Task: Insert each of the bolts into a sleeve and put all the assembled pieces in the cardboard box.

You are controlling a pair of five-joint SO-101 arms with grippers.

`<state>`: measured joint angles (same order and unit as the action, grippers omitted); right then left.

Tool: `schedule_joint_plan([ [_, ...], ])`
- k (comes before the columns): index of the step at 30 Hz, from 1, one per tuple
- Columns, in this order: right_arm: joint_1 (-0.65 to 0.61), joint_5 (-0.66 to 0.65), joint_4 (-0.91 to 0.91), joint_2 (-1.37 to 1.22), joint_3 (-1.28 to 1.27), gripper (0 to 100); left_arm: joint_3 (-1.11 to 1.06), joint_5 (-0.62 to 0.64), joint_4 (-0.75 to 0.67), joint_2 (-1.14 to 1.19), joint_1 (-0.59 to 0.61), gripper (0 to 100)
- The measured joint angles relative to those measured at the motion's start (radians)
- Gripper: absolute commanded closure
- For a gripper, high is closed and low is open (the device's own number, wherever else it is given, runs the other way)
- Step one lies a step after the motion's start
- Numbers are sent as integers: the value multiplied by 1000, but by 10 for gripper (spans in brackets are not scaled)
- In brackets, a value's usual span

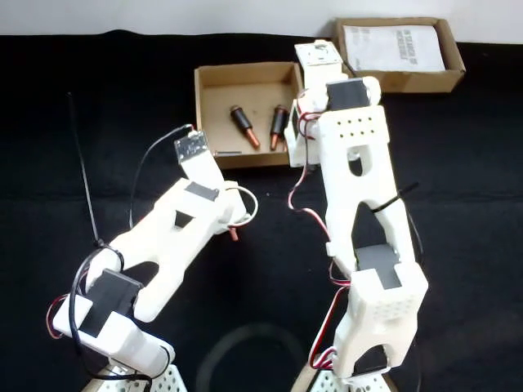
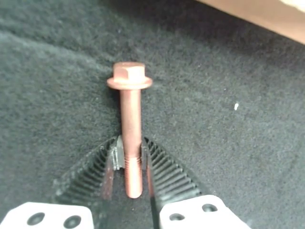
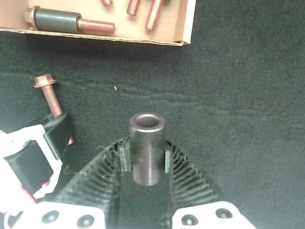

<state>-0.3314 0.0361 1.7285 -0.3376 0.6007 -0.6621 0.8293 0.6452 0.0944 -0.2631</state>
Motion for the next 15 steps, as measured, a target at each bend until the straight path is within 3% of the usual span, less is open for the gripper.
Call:
schedule_joint_plan([
  [6,0,0,0,0,0,992,5,-8,2,2,5,991],
  [10,0,0,0,0,0,992,14,-80,6,-46,43,991],
  [15,5,0,0,0,0,992,12,-229,2,-315,107,991],
])
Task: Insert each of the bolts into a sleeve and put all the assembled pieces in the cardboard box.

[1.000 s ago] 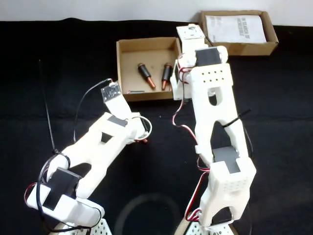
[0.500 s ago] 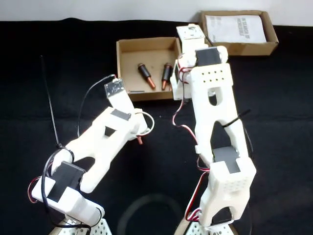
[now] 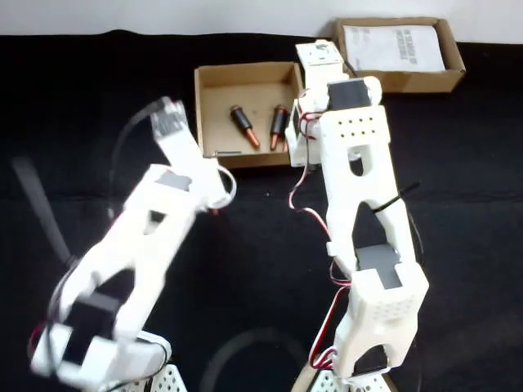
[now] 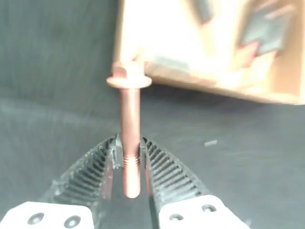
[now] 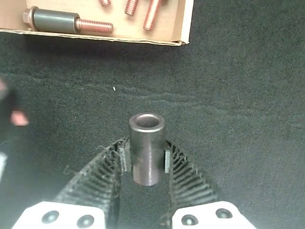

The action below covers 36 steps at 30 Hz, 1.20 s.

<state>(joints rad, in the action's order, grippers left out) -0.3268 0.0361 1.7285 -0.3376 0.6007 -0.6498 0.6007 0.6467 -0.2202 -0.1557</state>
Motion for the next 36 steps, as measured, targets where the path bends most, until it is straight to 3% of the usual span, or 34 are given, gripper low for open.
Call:
schedule_joint_plan([
  [8,2,0,17,0,0,992,-181,-278,-193,-540,2,991],
  [14,18,0,17,0,0,992,-350,-302,-224,-830,34,991],
  [19,18,0,17,0,0,992,-446,-302,-164,-984,60,991],
  [28,18,0,18,0,0,992,-509,-302,68,-1042,55,991],
  [36,18,0,18,0,0,992,-508,-250,270,-795,55,990],
])
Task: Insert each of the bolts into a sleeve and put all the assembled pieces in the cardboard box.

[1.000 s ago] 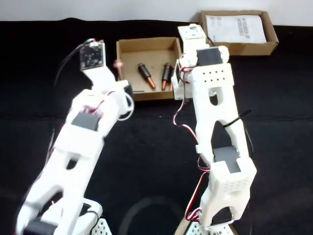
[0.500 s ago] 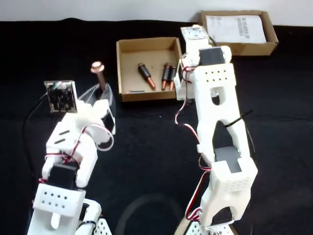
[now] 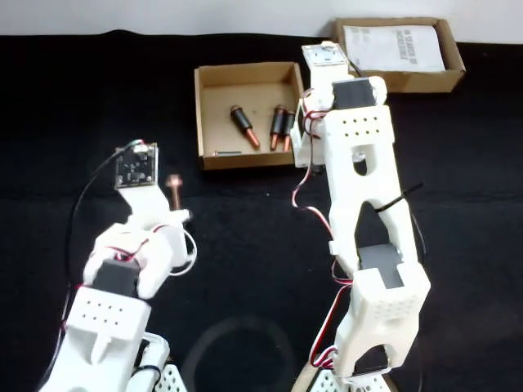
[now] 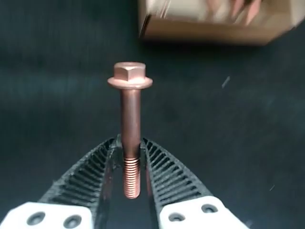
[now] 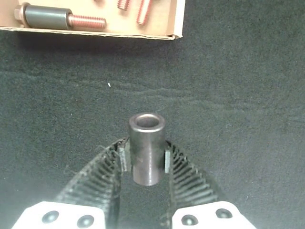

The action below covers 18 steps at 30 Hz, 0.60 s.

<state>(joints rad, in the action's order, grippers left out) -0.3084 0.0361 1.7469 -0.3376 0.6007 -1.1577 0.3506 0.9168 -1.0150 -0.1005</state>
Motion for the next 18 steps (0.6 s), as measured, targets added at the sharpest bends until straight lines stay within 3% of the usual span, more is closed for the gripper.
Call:
schedule_joint_plan([
  [6,0,0,0,0,0,992,57,8,40,253,-20,990],
  [15,0,0,0,0,0,992,60,8,-87,488,-20,986],
  [18,0,0,0,0,0,992,66,9,-115,557,-20,929],
])
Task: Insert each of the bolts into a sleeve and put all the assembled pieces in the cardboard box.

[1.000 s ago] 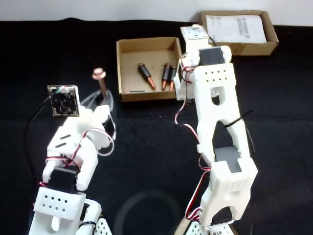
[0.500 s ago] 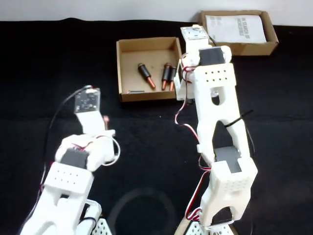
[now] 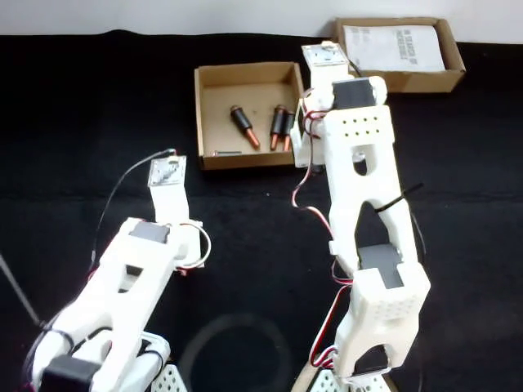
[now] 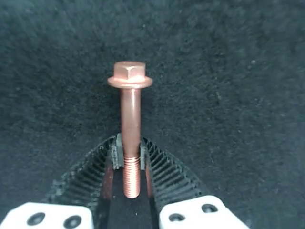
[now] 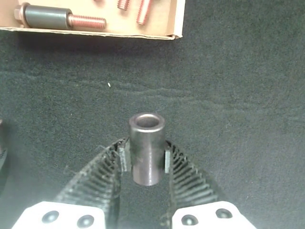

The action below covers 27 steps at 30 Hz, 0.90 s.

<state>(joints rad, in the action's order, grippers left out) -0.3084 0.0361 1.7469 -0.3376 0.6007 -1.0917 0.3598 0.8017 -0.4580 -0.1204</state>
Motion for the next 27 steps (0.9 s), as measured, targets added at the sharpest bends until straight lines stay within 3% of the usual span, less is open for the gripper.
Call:
schedule_joint_plan([
  [5,0,0,0,0,0,992,18,-5,-20,110,-6,821],
  [27,0,0,0,0,0,992,114,23,-20,158,-11,822],
])
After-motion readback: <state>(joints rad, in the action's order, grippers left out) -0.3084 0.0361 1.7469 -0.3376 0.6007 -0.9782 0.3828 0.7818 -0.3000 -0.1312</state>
